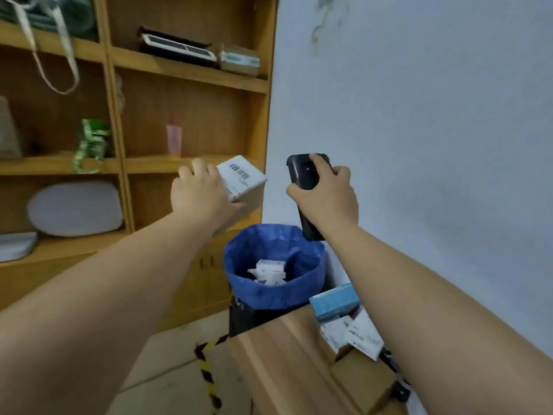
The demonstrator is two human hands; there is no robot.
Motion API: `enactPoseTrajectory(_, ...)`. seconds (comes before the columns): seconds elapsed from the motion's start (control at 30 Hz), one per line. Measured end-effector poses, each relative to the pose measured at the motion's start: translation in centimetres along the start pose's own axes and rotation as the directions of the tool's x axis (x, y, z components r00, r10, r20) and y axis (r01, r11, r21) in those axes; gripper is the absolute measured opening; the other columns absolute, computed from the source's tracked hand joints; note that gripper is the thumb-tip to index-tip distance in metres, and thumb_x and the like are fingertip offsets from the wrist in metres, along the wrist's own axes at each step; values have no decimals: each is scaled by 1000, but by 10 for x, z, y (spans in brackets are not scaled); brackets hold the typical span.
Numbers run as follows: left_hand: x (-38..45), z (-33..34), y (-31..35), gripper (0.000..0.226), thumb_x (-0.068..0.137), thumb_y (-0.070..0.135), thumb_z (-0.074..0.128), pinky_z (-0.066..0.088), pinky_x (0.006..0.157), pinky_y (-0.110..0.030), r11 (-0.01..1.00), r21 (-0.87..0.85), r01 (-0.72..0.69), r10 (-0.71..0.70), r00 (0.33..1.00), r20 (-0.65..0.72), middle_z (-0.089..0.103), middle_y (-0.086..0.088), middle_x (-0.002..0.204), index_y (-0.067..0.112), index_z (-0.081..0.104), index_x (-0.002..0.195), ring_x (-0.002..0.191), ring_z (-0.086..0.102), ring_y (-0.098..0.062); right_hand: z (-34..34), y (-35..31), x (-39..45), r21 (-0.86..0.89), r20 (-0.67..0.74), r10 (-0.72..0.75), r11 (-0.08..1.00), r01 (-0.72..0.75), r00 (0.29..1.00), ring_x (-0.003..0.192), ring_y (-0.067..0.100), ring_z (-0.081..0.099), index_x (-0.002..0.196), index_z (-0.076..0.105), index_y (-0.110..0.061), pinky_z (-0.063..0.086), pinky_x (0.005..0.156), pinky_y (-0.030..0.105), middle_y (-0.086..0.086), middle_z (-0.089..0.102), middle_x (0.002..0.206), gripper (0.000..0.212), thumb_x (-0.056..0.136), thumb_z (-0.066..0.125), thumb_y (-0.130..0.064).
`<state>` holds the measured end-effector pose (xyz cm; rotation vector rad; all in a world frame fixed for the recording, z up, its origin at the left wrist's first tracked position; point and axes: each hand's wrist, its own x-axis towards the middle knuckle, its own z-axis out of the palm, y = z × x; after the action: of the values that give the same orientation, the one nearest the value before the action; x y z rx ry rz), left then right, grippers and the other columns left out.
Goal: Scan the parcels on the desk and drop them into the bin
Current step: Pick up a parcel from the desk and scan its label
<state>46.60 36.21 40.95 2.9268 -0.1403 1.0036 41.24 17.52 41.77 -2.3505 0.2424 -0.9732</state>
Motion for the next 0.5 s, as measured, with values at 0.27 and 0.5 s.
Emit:
enactPoseTrajectory(0.27,41,36,-155,91,77,80,50,41,88,-36,982,148,118,-113,993,-38,42,-12,126,7,37,131,111,45,-31,166,-91,18,152,-13,-69,986,71,997,118,28,53,151,33,-40,44,82,32,2,34,143,72,86,65,-48)
enactPoseTrajectory(0.5,88,95,-204,92,78,77,52,39,92,-37,971,182,155,-161,987,17,39,-13,129,7,33,134,112,42,-32,268,-106,47,167,43,-152,975,143,987,119,26,52,150,32,-42,42,79,28,2,34,144,73,86,65,-53)
